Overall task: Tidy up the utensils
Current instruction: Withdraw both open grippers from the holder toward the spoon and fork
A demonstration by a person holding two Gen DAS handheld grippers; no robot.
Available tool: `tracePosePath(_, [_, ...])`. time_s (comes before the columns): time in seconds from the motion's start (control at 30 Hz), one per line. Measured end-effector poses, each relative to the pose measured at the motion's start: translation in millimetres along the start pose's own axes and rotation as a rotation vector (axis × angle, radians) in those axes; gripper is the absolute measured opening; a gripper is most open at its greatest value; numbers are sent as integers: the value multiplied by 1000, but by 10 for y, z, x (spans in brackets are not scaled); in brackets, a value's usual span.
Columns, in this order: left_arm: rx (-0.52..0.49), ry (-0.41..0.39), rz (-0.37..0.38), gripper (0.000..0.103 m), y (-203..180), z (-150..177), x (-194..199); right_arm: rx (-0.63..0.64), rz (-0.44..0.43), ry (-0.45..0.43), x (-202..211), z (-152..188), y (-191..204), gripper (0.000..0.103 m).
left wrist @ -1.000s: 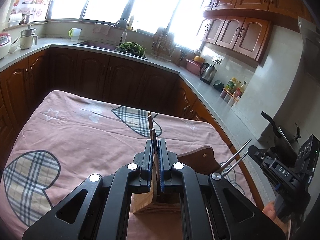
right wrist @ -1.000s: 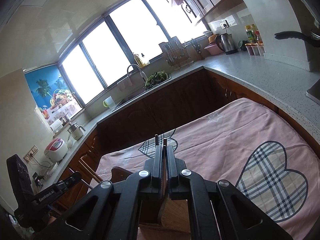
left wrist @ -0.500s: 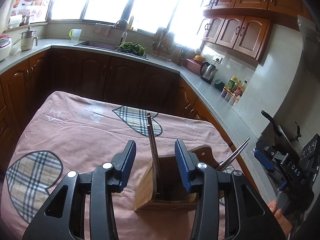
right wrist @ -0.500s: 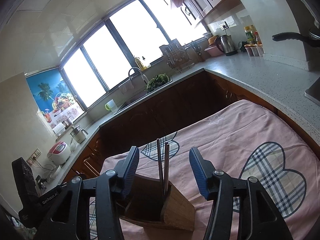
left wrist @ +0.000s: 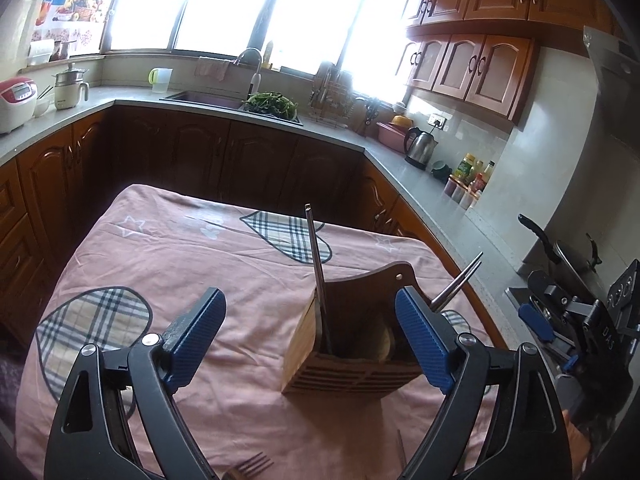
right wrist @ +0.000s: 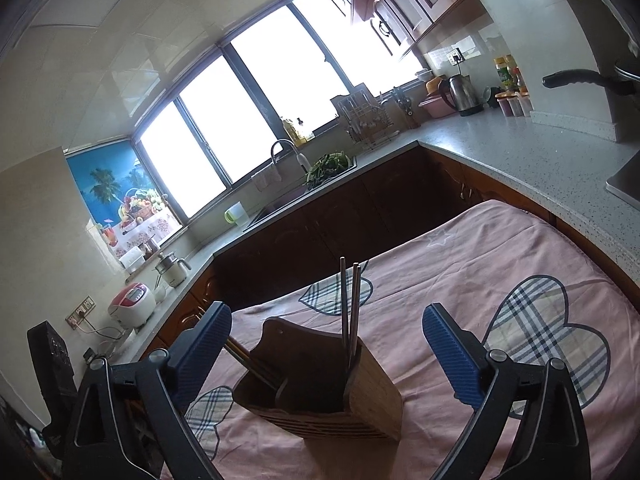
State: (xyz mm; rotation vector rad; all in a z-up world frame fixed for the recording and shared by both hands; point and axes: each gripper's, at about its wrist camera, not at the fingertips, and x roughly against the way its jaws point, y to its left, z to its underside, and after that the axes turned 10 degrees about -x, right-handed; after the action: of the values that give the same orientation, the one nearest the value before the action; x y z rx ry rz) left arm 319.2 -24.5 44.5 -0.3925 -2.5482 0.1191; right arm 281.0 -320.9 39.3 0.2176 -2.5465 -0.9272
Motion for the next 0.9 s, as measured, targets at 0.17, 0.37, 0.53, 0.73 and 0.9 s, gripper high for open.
tracePosePath(0.17, [24,0,-6,90,61,128,196,3,-7,13,157,107,33,99])
tracePosePath(0.37, [46,13,-13,90,123,302,443,-4,-22,27,394,265,62,99])
tracePosePath(0.53, [51,23,-22,90,138,494,643,2,-20,34,589,420,71,99])
tracePosePath(0.73, [67,37,-34,90,179,687,826,1,-16,54,756,593,25,99])
tracePosePath(0.9, [80,40,-37,90,191,831,959,11,-6,69,862,756,-2,99])
